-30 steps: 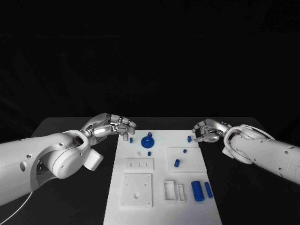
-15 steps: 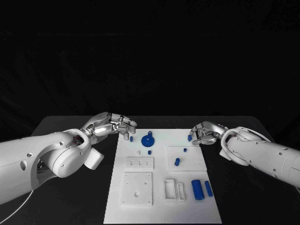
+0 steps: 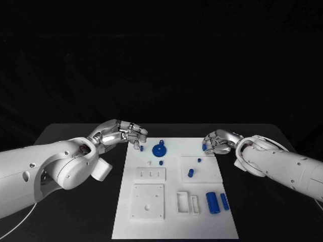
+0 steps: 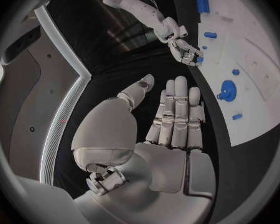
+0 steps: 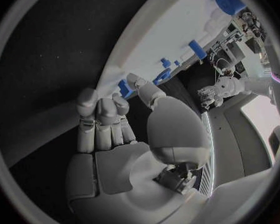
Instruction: Assemble the parts on the task board
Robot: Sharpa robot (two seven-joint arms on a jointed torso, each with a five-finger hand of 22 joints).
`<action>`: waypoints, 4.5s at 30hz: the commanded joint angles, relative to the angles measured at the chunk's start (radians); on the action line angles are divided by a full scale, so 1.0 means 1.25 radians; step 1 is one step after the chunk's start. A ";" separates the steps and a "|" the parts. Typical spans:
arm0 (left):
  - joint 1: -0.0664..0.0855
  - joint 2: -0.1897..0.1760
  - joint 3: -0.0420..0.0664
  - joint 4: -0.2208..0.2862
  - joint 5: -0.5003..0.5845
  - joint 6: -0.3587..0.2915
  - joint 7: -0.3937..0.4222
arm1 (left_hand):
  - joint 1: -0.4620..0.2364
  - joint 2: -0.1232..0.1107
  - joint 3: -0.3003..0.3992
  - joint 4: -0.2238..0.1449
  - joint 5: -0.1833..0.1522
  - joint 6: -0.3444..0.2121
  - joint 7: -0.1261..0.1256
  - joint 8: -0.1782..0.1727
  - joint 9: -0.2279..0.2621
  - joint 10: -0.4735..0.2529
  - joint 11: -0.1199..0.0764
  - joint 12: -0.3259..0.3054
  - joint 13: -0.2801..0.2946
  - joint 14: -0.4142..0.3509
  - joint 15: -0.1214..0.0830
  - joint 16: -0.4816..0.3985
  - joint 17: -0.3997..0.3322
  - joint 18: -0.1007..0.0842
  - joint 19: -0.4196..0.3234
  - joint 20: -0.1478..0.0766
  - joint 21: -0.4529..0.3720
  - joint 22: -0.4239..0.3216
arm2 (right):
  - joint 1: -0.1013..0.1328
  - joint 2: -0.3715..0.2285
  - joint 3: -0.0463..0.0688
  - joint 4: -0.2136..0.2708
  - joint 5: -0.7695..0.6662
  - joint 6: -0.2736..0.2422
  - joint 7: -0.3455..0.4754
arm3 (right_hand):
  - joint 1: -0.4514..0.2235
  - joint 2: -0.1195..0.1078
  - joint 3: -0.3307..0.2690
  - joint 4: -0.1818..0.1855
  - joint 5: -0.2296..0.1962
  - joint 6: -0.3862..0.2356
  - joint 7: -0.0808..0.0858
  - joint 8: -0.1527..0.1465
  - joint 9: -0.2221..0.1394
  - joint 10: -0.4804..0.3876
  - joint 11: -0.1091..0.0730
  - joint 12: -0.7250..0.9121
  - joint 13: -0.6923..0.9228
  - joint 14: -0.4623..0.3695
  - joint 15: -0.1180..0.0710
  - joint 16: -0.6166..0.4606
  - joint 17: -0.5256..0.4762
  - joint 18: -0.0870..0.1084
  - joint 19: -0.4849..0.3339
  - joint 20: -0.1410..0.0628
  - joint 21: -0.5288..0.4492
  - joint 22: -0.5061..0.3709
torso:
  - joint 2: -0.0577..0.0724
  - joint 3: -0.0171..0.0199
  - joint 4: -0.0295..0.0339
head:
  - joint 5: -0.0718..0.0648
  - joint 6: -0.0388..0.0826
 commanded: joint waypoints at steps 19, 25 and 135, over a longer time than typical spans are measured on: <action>0.000 0.000 0.000 0.000 -0.005 0.015 0.006 | 0.007 -0.002 0.005 0.001 -0.002 -0.008 0.000 -0.003 0.002 -0.006 -0.002 -0.005 0.001 0.002 0.004 -0.004 -0.001 0.003 -0.006 -0.013 -0.003 -0.001 | 0.000 0.005 0.000 -0.003 0.004 0.005 0.004 | 0.000 0.029 0.070 0.002 -0.131 0.070 -0.008 0.031 0.003 -0.003 -0.010 0.007 -0.007 0.003 -0.012 -0.007 0.007 0.069 -0.004 0.004 -0.004 0.013 | -0.001 0.0024 -0.0008 | 0.002 -0.004; 0.000 0.000 0.000 0.000 -0.005 0.015 0.006 | 0.007 -0.002 0.005 0.001 -0.002 -0.008 0.000 -0.003 0.002 -0.006 -0.002 -0.005 0.002 0.001 0.004 -0.004 -0.001 0.003 -0.006 -0.013 -0.003 -0.001 | 0.000 0.006 0.000 -0.003 0.004 0.007 0.004 | -0.002 0.032 0.082 0.002 -0.149 0.083 -0.013 0.038 0.006 -0.002 -0.015 0.007 -0.008 0.004 -0.017 -0.008 0.009 0.069 -0.003 0.003 -0.003 0.014 | -0.001 0.0025 -0.0012 | 0.002 -0.004; 0.002 0.195 -0.002 -0.148 -0.083 0.061 -0.383 | -0.101 0.026 -0.082 0.264 -0.040 0.060 -0.027 -0.009 -0.037 0.062 -0.037 0.009 0.047 0.007 -0.013 0.039 0.022 0.011 -0.008 -0.028 0.024 -0.011 | 0.061 0.073 0.001 0.395 -0.215 -0.037 -0.275 | -0.037 0.015 0.163 0.026 -0.182 0.152 -0.044 0.079 0.059 0.010 -0.045 0.006 -0.010 0.009 -0.046 -0.015 0.018 0.069 0.014 -0.010 -0.002 0.008 | -0.052 0.0077 -0.0096 | 0.047 -0.019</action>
